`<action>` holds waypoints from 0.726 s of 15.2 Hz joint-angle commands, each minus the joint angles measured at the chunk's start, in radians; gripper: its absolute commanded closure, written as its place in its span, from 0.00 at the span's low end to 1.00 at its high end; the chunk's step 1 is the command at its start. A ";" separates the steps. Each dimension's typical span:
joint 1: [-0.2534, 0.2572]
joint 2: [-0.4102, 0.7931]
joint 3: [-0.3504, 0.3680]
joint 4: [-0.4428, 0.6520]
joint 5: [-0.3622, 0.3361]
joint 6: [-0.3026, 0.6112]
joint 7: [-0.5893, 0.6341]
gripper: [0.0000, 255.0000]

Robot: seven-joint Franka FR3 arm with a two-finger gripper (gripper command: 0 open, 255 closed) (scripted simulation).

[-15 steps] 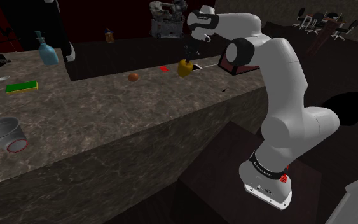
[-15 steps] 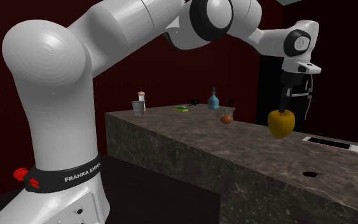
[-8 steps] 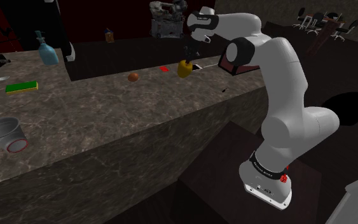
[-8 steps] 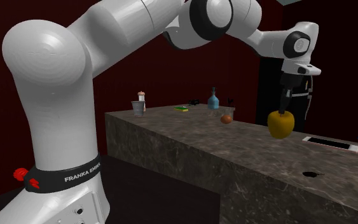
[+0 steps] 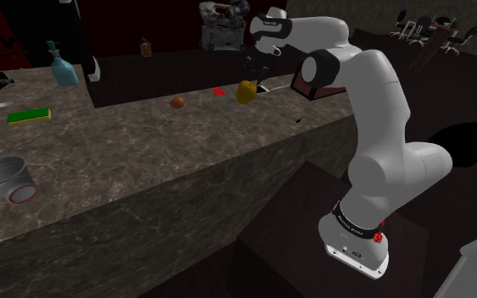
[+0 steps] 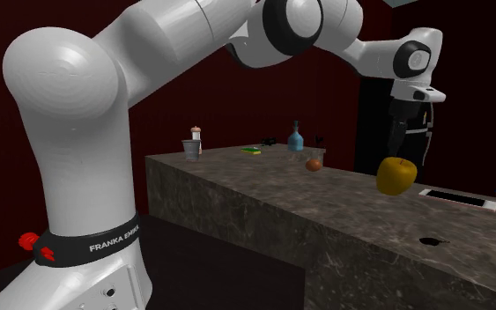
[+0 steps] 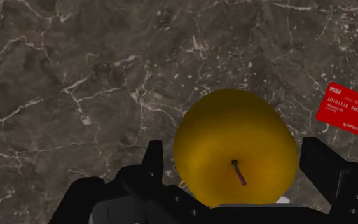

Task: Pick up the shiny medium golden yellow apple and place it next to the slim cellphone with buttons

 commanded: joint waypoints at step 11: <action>-0.015 -0.009 -0.001 0.095 -0.004 -0.104 0.010 0.00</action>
